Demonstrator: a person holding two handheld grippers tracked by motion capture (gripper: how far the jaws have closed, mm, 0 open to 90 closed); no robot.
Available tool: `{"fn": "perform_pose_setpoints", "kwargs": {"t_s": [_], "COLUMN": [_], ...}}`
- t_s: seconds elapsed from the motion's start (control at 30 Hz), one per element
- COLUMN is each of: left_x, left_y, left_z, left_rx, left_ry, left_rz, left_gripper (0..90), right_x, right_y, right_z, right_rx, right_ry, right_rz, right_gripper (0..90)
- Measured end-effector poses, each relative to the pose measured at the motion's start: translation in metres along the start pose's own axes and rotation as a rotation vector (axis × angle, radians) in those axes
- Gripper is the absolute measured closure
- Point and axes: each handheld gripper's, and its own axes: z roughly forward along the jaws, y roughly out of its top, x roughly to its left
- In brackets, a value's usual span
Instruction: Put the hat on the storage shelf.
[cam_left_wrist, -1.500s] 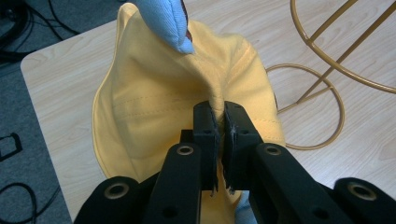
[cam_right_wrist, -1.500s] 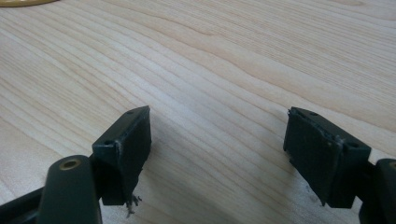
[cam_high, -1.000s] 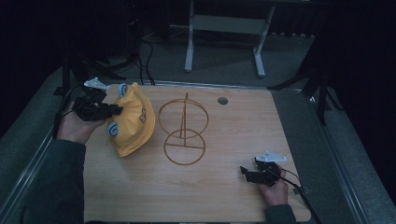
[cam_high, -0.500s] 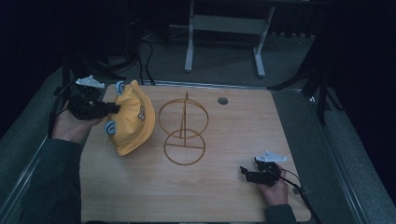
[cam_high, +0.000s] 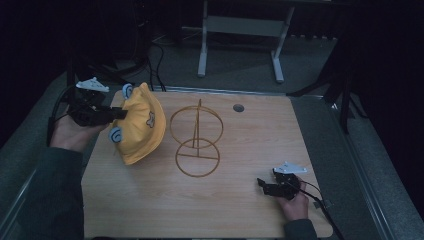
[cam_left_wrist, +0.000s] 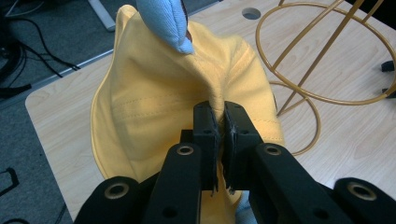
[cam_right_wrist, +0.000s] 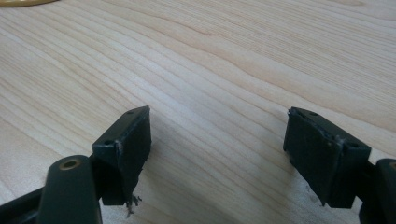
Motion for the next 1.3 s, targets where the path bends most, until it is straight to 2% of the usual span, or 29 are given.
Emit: {"fn": "perform_pose_setpoints", "kwargs": {"t_s": [0.3,0.47,0.97,1.3], "left_x": [0.001,-0.001,-0.001,-0.002], "left_y": [0.001,0.004,0.012,0.016], "left_z": [-0.005,-0.012,-0.021,-0.026], "left_rx": [-0.011,-0.015,-0.056,-0.063], "left_ry": [-0.007,-0.007,-0.043,-0.058], "left_rz": [0.010,0.036,0.060,0.092], "left_gripper": [84.9,84.9,84.9,84.9], "right_x": [0.000,0.000,0.000,0.000], "right_y": [0.000,0.000,0.000,0.000], "right_z": [0.000,0.000,0.000,0.000], "right_rx": [0.000,0.000,0.000,0.000], "right_ry": [0.000,0.000,0.000,0.000], "right_rz": [0.000,0.000,0.000,-0.001], "right_gripper": [23.2,23.3,23.2,23.2]}}
